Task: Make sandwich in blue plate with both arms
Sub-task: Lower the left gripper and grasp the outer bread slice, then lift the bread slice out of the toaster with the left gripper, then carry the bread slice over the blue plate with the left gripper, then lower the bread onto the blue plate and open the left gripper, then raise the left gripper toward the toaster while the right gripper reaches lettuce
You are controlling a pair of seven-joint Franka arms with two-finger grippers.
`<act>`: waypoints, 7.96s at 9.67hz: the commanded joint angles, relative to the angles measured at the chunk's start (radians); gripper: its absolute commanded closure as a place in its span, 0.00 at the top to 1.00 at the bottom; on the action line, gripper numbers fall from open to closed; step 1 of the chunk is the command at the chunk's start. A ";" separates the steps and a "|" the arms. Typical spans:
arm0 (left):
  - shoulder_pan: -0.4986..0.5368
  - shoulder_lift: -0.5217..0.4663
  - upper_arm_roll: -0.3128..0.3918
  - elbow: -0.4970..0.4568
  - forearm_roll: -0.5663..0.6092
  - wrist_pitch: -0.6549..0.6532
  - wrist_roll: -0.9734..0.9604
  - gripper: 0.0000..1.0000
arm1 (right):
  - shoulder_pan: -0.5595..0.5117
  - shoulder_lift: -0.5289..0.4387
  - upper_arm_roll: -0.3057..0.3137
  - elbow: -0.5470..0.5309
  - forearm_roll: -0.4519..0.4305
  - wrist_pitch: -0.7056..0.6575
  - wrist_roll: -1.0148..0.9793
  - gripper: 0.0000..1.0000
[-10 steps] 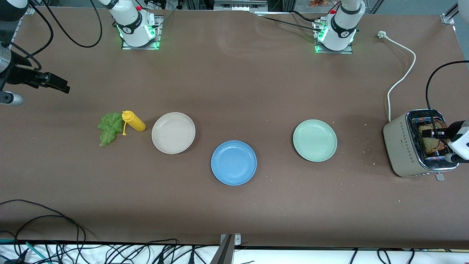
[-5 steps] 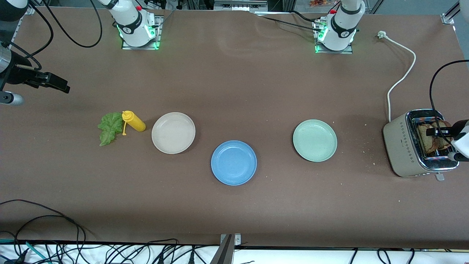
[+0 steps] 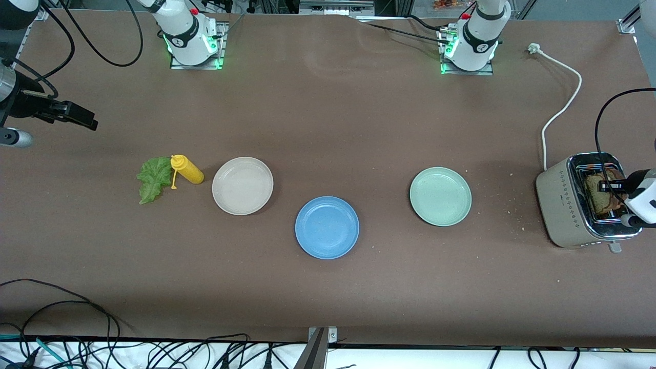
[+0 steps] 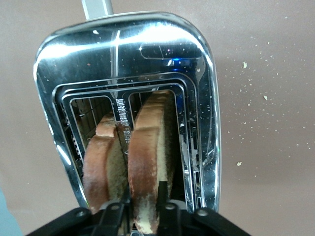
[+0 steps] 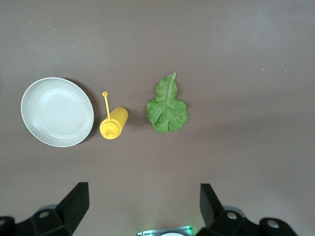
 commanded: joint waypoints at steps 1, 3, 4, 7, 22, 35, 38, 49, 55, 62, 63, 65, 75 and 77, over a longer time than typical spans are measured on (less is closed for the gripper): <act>0.000 0.000 -0.005 0.006 0.017 0.002 -0.016 0.00 | 0.000 0.007 -0.001 0.021 0.001 -0.018 0.010 1.00; 0.002 -0.007 -0.005 0.013 0.015 0.001 -0.015 0.00 | 0.000 0.007 -0.001 0.021 0.001 -0.018 0.010 1.00; 0.002 -0.018 -0.006 0.038 0.014 -0.005 -0.010 0.00 | 0.000 0.007 -0.001 0.021 0.001 -0.019 0.010 1.00; 0.000 -0.099 -0.030 0.044 0.012 -0.083 -0.007 0.00 | 0.000 0.006 0.001 0.021 0.001 -0.018 0.010 1.00; -0.007 -0.250 -0.441 -0.147 -0.503 0.011 -0.965 0.00 | 0.000 0.007 -0.001 0.021 0.001 -0.018 0.010 1.00; -0.449 0.172 -0.494 -0.088 -0.462 0.890 -1.332 0.00 | 0.002 0.006 0.002 0.021 0.001 -0.019 0.009 1.00; -0.550 0.236 -0.413 -0.036 -0.463 0.986 -1.339 0.00 | 0.002 0.006 0.002 0.021 0.001 -0.019 0.007 1.00; -0.616 0.371 -0.376 0.084 -0.460 0.987 -1.342 0.00 | 0.002 0.021 0.002 0.021 0.002 -0.001 0.010 1.00; -0.619 0.365 -0.359 0.084 -0.453 0.984 -1.334 0.53 | 0.008 0.022 0.002 0.021 0.001 -0.001 0.010 1.00; -0.577 0.326 -0.351 0.081 -0.321 0.722 -1.287 0.94 | 0.014 0.035 0.010 0.022 0.001 -0.001 0.009 1.00; -0.575 0.321 -0.351 0.081 -0.321 0.679 -1.258 0.98 | 0.014 0.036 0.010 0.021 0.002 -0.001 0.010 1.00; -0.555 0.284 -0.351 0.081 -0.321 0.542 -1.222 1.00 | 0.014 0.033 0.010 0.019 0.002 -0.011 0.010 1.00; -0.196 -0.067 -0.347 0.069 -0.054 -0.034 -1.104 1.00 | 0.025 0.094 -0.001 0.004 -0.021 -0.071 0.001 1.00; -0.123 -0.134 -0.350 0.070 -0.055 -0.088 -0.973 1.00 | 0.022 0.093 -0.008 -0.024 -0.021 -0.035 0.007 1.00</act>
